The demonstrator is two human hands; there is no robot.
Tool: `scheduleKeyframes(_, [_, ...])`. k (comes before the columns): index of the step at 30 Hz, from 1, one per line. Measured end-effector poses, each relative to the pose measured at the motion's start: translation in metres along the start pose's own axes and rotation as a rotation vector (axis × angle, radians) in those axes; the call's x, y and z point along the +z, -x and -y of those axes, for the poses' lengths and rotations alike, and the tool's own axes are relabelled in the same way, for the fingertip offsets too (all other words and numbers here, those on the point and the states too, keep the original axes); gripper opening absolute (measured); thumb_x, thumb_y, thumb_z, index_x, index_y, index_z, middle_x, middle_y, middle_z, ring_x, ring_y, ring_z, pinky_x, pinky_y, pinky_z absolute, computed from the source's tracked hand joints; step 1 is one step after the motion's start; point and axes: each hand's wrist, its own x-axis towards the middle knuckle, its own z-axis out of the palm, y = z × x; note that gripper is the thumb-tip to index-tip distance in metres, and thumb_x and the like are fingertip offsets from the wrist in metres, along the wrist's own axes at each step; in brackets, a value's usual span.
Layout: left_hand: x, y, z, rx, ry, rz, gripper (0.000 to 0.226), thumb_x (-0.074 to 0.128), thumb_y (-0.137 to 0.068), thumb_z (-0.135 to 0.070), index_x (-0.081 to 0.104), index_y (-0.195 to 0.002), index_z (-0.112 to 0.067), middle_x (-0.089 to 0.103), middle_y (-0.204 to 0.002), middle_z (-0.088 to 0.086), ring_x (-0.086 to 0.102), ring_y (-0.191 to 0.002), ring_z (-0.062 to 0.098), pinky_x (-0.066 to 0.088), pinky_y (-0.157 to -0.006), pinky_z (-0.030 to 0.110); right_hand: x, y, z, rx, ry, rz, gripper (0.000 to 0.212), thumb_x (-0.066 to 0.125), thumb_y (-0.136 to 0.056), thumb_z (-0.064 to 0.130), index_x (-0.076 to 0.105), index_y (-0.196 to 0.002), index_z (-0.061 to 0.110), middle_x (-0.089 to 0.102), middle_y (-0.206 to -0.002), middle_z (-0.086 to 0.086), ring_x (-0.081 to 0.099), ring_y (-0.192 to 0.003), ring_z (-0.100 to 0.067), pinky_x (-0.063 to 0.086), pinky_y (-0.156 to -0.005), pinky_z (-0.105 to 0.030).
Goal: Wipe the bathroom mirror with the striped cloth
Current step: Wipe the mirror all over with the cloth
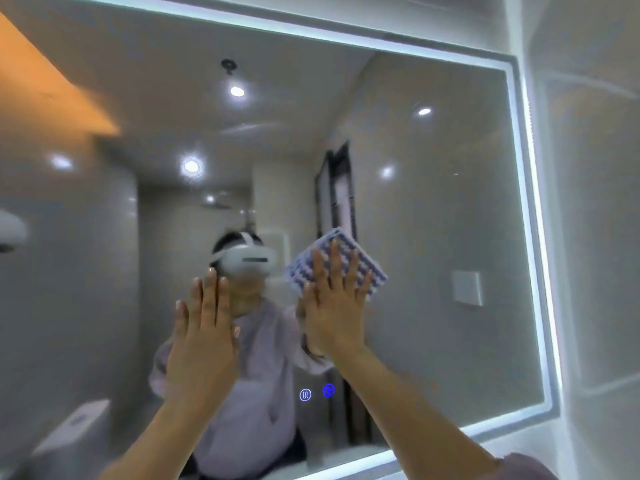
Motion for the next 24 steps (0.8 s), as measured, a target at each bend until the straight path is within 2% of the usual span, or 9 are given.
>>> scheduleKeyframes(2, [0.000,0.000,0.002,0.008,0.006,0.008,0.064,0.026,-0.085,-0.025,0.028,-0.140,0.010,0.022,-0.150,0.026,0.023,-0.139,0.041,0.025,-0.108,0.056,0.006,0.011,0.015,-0.184,0.023,0.046,0.054,0.030,-0.096,0.040,0.021,-0.148,0.028,0.016,-0.157,0.001,0.014,-0.144,-0.036,0.010,-0.113,-0.054])
scheduleKeyframes(6, [0.001,-0.001,0.007,0.036,0.012,0.007,0.065,0.029,-0.085,-0.026,0.028,-0.140,0.009,0.023,-0.150,0.025,0.022,-0.139,0.037,0.023,-0.108,0.055,0.003,0.003,-0.009,-0.297,0.000,0.045,0.052,0.031,-0.095,0.042,0.023,-0.146,0.034,0.015,-0.156,0.006,0.009,-0.145,-0.032,0.008,-0.115,-0.049])
scheduleKeyframes(8, [0.000,0.000,0.009,0.033,0.016,0.009,0.066,0.031,-0.085,-0.027,0.025,-0.142,0.007,0.020,-0.152,0.022,0.021,-0.140,0.036,0.023,-0.109,0.055,-0.001,0.002,-0.030,-0.238,0.000,0.031,0.052,0.033,-0.094,0.042,0.029,-0.145,0.032,0.019,-0.155,0.005,0.014,-0.145,-0.030,0.008,-0.116,-0.047])
scheduleKeyframes(11, [-0.002,0.000,0.009,0.035,0.002,0.007,0.066,0.032,-0.086,-0.027,0.023,-0.143,0.005,0.018,-0.153,0.020,0.022,-0.140,0.036,0.024,-0.109,0.054,-0.004,0.004,-0.070,-0.055,0.016,0.006,0.052,0.033,-0.093,0.041,0.033,-0.143,0.030,0.026,-0.154,0.001,0.020,-0.143,-0.030,0.014,-0.114,-0.048])
scheduleKeyframes(14, [-0.004,0.000,0.006,0.032,-0.010,0.022,0.065,0.030,-0.086,-0.028,0.024,-0.142,0.006,0.019,-0.152,0.022,0.025,-0.139,0.038,0.026,-0.108,0.055,-0.010,0.008,-0.117,0.133,0.076,0.025,0.054,0.028,-0.094,0.041,0.038,-0.143,0.021,0.033,-0.152,-0.009,0.025,-0.141,-0.036,0.022,-0.112,-0.053])
scheduleKeyframes(16, [-0.007,0.001,0.004,0.028,-0.022,0.042,0.065,0.028,-0.086,-0.028,0.024,-0.141,0.008,0.020,-0.152,0.023,0.025,-0.139,0.039,0.027,-0.108,0.057,-0.017,0.010,-0.146,0.212,0.084,0.060,0.056,0.024,-0.094,0.041,0.035,-0.144,0.017,0.031,-0.152,-0.014,0.024,-0.141,-0.039,0.024,-0.111,-0.057])
scheduleKeyframes(19, [-0.013,0.001,-0.003,0.023,-0.027,0.065,0.066,0.025,-0.086,-0.028,0.028,-0.138,0.012,0.026,-0.148,0.029,0.028,-0.136,0.044,0.030,-0.104,0.061,-0.028,0.012,-0.175,0.225,0.081,0.101,0.058,0.022,-0.094,0.041,0.030,-0.145,0.016,0.025,-0.154,-0.014,0.020,-0.142,-0.038,0.023,-0.112,-0.058])
scheduleKeyframes(21, [-0.014,-0.001,-0.006,0.003,-0.040,0.085,0.067,0.026,-0.084,-0.027,0.031,-0.137,0.014,0.029,-0.146,0.031,0.030,-0.134,0.047,0.031,-0.101,0.063,-0.033,0.011,-0.180,0.211,0.064,0.106,0.058,0.024,-0.093,0.041,0.032,-0.145,0.015,0.030,-0.151,-0.017,0.025,-0.139,-0.043,0.024,-0.111,-0.059])
scheduleKeyframes(24, [-0.013,-0.004,-0.002,-0.021,-0.088,0.156,0.069,0.034,-0.081,-0.027,0.031,-0.138,0.011,0.027,-0.149,0.029,0.027,-0.136,0.047,0.032,-0.101,0.064,-0.033,0.012,-0.177,0.180,0.037,0.102,0.063,0.024,-0.093,0.041,0.007,-0.152,0.024,0.029,-0.151,-0.017,0.025,-0.139,-0.044,0.015,-0.113,-0.055])
